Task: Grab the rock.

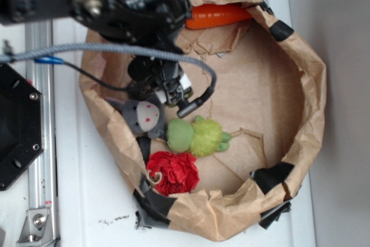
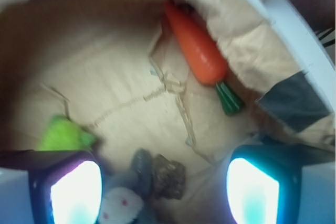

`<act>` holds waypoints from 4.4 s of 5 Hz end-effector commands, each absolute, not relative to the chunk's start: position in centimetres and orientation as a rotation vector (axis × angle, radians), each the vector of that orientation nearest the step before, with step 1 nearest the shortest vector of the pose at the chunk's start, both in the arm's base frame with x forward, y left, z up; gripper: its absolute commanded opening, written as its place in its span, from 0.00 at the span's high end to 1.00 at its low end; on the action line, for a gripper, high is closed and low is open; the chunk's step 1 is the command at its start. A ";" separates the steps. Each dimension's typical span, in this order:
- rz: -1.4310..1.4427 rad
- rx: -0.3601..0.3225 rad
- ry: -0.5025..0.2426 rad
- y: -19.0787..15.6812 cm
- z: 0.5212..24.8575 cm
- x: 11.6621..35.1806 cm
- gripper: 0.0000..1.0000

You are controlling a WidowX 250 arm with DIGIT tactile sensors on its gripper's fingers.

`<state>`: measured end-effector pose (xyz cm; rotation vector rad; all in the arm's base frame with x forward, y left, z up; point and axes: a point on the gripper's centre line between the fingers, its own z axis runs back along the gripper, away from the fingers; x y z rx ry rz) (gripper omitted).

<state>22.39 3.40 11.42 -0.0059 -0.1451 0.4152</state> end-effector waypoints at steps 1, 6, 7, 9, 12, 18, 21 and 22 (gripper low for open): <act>0.457 0.005 -0.107 3.3 9.4 22.1 0.00; 1.190 0.043 -0.022 3.5 5.9 20.1 0.00; 1.189 0.075 0.043 3.0 5.0 21.4 0.00; 1.173 0.062 0.004 2.3 7.4 23.4 0.00; 1.256 0.085 0.059 4.8 5.5 19.2 0.00; 1.168 0.005 0.111 3.7 2.4 20.1 1.00; 1.032 -0.027 -0.010 3.7 5.9 22.1 1.00; 0.871 -0.086 -0.220 4.0 10.9 26.3 1.00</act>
